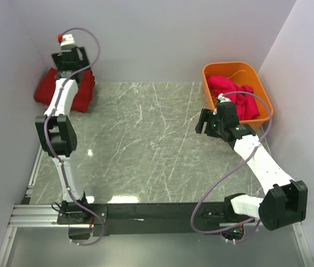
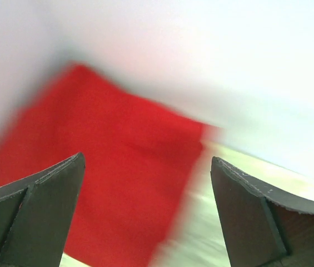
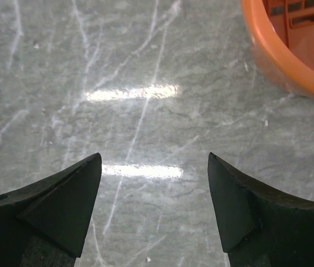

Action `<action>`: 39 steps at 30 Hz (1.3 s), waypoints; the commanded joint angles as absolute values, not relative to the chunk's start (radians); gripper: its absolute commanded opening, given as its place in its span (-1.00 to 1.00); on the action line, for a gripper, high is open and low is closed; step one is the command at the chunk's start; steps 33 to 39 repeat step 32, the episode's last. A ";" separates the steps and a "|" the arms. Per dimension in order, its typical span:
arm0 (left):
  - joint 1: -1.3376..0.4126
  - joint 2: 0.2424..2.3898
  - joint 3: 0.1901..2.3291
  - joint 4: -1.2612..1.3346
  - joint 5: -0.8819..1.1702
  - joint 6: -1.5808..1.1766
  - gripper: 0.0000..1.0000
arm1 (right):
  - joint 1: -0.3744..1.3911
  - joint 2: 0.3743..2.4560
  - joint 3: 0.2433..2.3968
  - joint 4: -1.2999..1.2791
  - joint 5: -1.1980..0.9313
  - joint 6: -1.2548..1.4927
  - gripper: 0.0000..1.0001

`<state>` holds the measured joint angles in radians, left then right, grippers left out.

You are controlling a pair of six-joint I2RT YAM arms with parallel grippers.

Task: Fold and stack the t-shirts
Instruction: Reset both grippers

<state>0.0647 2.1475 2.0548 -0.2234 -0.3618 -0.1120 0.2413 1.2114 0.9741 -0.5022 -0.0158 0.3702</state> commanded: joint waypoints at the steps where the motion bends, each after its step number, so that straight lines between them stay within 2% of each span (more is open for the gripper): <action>1: -0.052 1.958 2.005 -0.276 -0.247 -0.374 0.99 | 0.236 1.152 0.962 -0.408 -0.043 0.391 0.67; 4: -0.127 1.867 1.878 -0.294 -0.209 -0.491 0.99 | 0.236 1.108 0.942 -0.384 -0.051 0.400 0.67; 11: -0.330 1.428 1.201 -0.107 -0.288 -0.685 0.99 | 0.236 0.997 0.828 -0.281 -0.074 0.394 0.67; 14: -0.420 1.321 1.068 -0.202 -0.392 -0.768 0.99 | 0.236 0.966 0.792 -0.252 -0.055 0.403 0.68; 19: -0.515 1.169 0.866 -0.296 -0.402 -0.880 0.99 | 0.236 0.922 0.704 -0.163 -0.083 0.423 0.68; 23: -0.532 1.057 0.758 -0.298 -0.431 -0.925 0.99 | 0.236 0.919 0.689 -0.155 -0.074 0.436 0.69; 28: -0.532 0.973 0.742 -0.299 -0.569 -0.904 0.99 | 0.236 0.933 0.683 -0.135 -0.084 0.449 0.69; 32: -0.532 0.973 0.762 -0.304 -0.644 -0.890 0.99 | 0.238 0.937 0.681 -0.124 -0.089 0.463 0.69; 39: -0.532 0.973 0.762 -0.304 -0.644 -0.890 0.99 | 0.238 0.937 0.681 -0.124 -0.089 0.463 0.69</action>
